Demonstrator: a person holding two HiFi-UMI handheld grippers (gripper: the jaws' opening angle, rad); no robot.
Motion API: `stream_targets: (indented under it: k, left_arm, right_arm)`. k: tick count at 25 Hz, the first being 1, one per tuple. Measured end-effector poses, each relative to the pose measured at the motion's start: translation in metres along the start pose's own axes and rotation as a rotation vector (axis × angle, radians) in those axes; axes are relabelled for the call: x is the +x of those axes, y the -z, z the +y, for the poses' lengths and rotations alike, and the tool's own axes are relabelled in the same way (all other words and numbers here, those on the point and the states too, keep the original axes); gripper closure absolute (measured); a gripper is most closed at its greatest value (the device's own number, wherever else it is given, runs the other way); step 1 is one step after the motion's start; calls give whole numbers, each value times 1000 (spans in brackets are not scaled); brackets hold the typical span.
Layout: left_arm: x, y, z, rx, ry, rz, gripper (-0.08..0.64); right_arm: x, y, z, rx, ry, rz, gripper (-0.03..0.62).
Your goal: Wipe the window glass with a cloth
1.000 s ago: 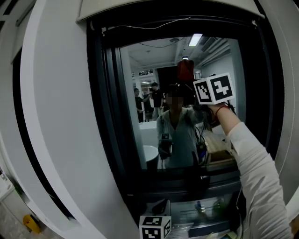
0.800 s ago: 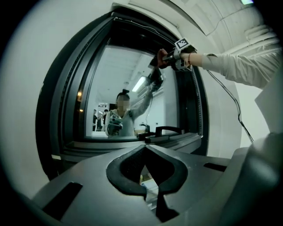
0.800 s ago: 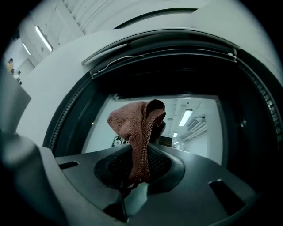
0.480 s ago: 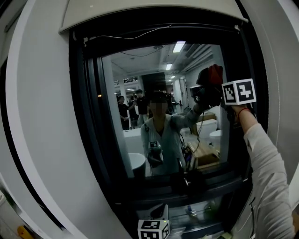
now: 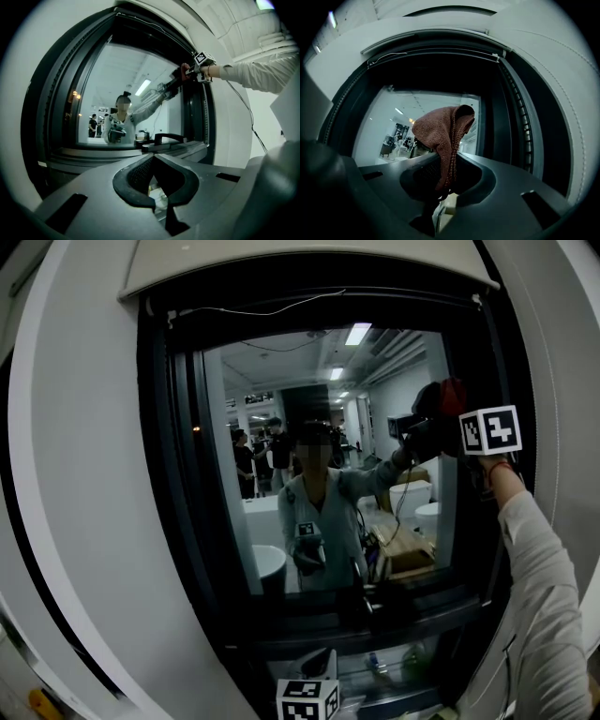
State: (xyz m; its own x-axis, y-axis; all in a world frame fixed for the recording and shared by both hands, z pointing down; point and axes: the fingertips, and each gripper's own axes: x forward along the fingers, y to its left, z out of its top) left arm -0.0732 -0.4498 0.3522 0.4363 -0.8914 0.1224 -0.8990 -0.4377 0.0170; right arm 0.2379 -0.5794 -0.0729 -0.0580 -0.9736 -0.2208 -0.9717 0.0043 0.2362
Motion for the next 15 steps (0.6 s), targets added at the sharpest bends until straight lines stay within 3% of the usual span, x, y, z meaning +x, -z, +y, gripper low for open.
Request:
stream_targets:
  k: [6,15]
  left_arm:
    - [-4,7,0,8,0,2,555]
    - [-14,22,12,-9,-36,24,555]
  right_arm:
    - [-32,-4,33,3,-52,-103,524]
    - [-84,3,175,47,-363,-216,523]
